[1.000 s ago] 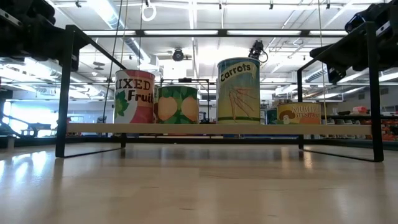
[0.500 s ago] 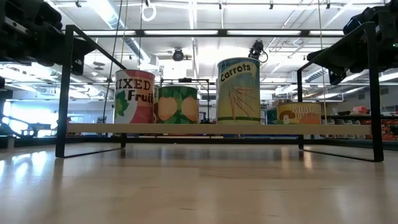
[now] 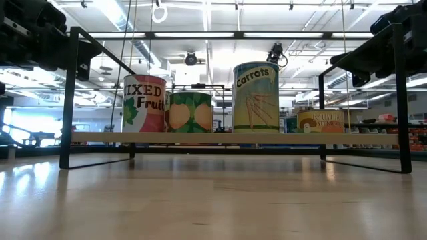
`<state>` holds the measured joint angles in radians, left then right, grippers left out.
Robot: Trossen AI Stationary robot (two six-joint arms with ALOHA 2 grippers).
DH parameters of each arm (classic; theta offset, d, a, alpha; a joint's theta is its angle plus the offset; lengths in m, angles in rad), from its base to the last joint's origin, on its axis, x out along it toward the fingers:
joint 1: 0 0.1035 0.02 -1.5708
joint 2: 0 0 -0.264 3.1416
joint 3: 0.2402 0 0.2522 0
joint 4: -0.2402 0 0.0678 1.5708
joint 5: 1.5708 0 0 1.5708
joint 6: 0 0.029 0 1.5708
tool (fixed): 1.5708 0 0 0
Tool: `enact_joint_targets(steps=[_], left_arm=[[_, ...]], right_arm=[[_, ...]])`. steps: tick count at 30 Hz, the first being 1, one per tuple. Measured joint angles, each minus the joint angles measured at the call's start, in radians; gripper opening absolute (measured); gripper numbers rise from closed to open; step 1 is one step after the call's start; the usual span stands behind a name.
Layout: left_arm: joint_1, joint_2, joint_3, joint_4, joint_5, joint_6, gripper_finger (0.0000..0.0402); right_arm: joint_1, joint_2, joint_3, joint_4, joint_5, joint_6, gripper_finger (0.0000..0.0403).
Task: Pick and place cans onto a shelf
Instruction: Return to Home Position
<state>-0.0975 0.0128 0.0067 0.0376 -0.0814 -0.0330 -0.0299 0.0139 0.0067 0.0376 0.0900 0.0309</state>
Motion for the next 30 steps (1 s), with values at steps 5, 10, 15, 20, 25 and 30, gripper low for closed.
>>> enact_joint_targets(steps=[5, 10, 15, 20, 25, 30], left_arm=[[0.000, 0.000, 0.000, 0.000, -0.001, 0.001, 0.0012], [0.000, 0.000, 0.000, -0.001, -0.002, 0.000, 0.0011], [0.000, 0.000, 0.000, -0.001, -0.003, 0.000, 0.0015], [0.000, 0.000, 0.000, -0.001, -0.003, -0.001, 0.0013], [0.000, 0.000, 0.000, 0.010, -0.003, -0.013, 0.0012], [0.000, 0.000, 0.000, 0.027, 0.005, -0.047, 0.0012]], right_arm=[[0.000, 0.000, 0.000, 0.000, -0.007, -0.003, 0.0010], [0.000, 0.000, 0.000, 0.006, -0.007, -0.006, 0.0010], [0.002, 0.002, 0.000, 0.049, -0.056, -0.008, 0.0009], [0.002, 0.002, 0.000, 0.119, -0.170, -0.008, 0.0010], [0.002, 0.001, 0.000, 0.124, -0.144, -0.008, 0.0014], [0.001, 0.001, 0.000, 0.122, -0.136, -0.008, 0.0014]])
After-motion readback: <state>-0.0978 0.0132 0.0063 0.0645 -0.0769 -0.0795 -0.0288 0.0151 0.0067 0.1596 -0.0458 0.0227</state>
